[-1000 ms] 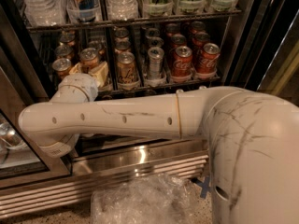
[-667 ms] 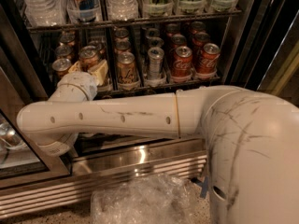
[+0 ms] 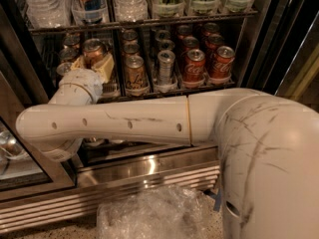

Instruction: Pick orange can from middle shelf of fridge

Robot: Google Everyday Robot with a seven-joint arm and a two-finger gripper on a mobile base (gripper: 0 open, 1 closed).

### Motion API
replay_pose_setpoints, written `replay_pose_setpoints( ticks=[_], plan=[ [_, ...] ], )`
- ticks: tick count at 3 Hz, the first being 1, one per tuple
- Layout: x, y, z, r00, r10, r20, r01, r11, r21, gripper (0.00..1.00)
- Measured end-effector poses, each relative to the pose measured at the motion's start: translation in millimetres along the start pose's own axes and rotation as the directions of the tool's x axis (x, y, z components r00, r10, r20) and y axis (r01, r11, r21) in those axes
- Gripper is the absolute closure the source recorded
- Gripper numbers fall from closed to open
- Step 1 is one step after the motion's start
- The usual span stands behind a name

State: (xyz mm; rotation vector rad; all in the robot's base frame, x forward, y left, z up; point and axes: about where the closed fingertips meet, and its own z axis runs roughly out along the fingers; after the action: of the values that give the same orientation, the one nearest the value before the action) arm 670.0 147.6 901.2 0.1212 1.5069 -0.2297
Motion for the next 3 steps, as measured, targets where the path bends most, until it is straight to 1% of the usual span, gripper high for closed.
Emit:
replay_pose_setpoints(
  ticks=[1,2,3],
  plan=[
    [-18.9,-1.1,2.7,0.999,-0.002,0.052,0.002,1.0,0.005,1.0],
    [-29.7,-1.9,4.1,0.997,-0.004,0.082,0.004,1.0,0.008,1.0],
    [-33.3,-2.4,4.3,0.996,-0.005,0.091,0.004,0.9999,0.01,1.0]
  ],
)
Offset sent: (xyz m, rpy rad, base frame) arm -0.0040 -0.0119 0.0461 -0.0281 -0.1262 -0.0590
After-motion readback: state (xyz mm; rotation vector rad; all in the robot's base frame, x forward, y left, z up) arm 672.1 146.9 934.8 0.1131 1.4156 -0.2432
